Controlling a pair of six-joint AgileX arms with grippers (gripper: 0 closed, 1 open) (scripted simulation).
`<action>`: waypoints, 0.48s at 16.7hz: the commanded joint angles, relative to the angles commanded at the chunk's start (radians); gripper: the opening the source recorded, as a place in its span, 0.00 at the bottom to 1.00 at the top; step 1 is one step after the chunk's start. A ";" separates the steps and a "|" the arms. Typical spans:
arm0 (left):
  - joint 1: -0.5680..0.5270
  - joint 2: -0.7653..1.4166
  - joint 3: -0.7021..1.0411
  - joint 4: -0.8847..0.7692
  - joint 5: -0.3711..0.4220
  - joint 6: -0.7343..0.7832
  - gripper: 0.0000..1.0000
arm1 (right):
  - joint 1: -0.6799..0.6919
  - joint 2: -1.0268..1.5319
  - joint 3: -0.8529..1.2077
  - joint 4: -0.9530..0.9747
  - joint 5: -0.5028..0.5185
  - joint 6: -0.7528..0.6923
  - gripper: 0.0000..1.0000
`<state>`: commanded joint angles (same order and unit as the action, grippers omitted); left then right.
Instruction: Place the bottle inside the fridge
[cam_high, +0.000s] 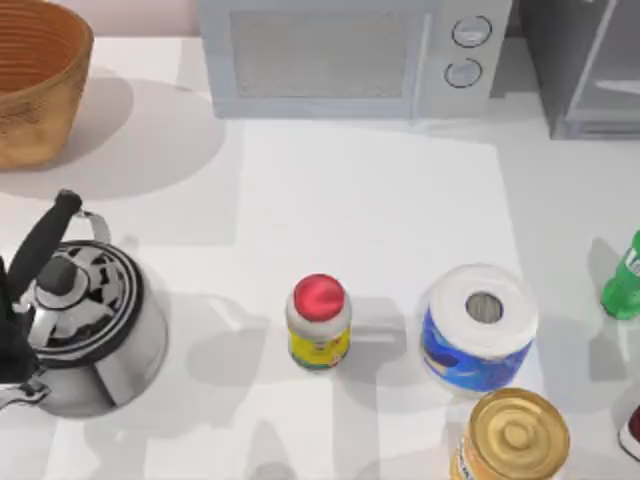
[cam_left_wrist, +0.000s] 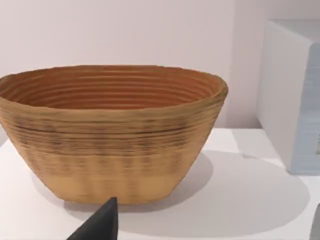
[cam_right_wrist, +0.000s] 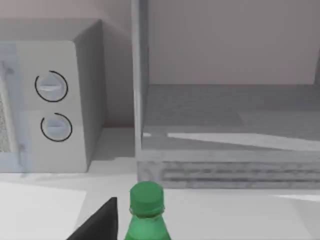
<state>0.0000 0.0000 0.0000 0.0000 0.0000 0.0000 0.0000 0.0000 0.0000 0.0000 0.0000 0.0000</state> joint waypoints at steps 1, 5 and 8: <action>0.000 0.000 0.000 0.000 0.000 0.000 1.00 | 0.000 0.000 0.000 0.000 0.000 0.000 1.00; 0.000 0.000 0.000 0.000 0.000 0.000 1.00 | -0.040 0.065 0.028 0.034 -0.065 -0.048 1.00; 0.000 0.000 0.000 0.000 0.000 0.000 1.00 | -0.121 0.222 0.085 0.106 -0.223 -0.148 1.00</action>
<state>0.0000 0.0000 0.0000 0.0000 0.0000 0.0000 -0.1207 0.2224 0.0848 0.1057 -0.2232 -0.1478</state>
